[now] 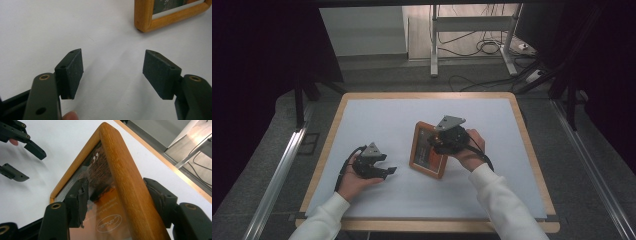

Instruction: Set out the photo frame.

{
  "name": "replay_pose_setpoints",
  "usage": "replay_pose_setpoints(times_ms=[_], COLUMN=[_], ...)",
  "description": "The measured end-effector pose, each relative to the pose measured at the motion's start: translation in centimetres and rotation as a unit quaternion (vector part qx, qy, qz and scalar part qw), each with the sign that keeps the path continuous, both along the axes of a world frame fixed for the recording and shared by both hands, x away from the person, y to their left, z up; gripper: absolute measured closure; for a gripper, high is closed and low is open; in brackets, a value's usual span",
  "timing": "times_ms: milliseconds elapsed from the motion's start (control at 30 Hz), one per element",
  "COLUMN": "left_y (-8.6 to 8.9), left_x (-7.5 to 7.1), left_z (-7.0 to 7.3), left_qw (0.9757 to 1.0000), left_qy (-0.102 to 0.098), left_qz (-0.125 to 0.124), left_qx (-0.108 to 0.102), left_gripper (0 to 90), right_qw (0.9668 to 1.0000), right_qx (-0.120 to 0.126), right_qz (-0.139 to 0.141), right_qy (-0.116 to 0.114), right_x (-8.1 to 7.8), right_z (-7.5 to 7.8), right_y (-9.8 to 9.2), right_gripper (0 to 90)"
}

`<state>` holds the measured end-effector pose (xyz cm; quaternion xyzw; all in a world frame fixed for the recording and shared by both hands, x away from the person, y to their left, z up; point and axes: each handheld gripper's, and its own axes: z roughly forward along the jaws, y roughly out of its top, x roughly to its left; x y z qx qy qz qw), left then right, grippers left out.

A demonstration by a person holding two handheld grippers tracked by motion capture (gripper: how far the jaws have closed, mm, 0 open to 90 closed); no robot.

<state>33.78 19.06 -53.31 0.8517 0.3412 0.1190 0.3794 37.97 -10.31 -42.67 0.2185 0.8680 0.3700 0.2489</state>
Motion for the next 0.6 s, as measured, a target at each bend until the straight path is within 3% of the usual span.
replay_pose_setpoints(times_ms=[100, 300, 600], left_y=[0.0, 0.0, 0.0], left_x=[0.0, 0.0, -0.1], left_z=[0.0, 0.0, 0.1], left_qw=[1.0, 1.0, 1.0], left_qy=[0.0, 0.001, -0.001], left_qz=[0.0, 0.001, 0.001], left_qx=[0.0, -0.002, 0.0], left_gripper=[32.4, 32.3, 32.2], right_qw=[0.9999, 0.9987, 0.9926], right_qx=[0.005, 0.043, 0.111], right_qz=[-0.008, -0.027, -0.042], right_qy=[-0.004, 0.002, 0.024], right_x=[-0.1, -0.6, -2.7], right_z=[0.1, 0.5, 0.0], right_y=[0.0, -1.1, -4.9], right_gripper=[34.6, 23.6, 19.7])
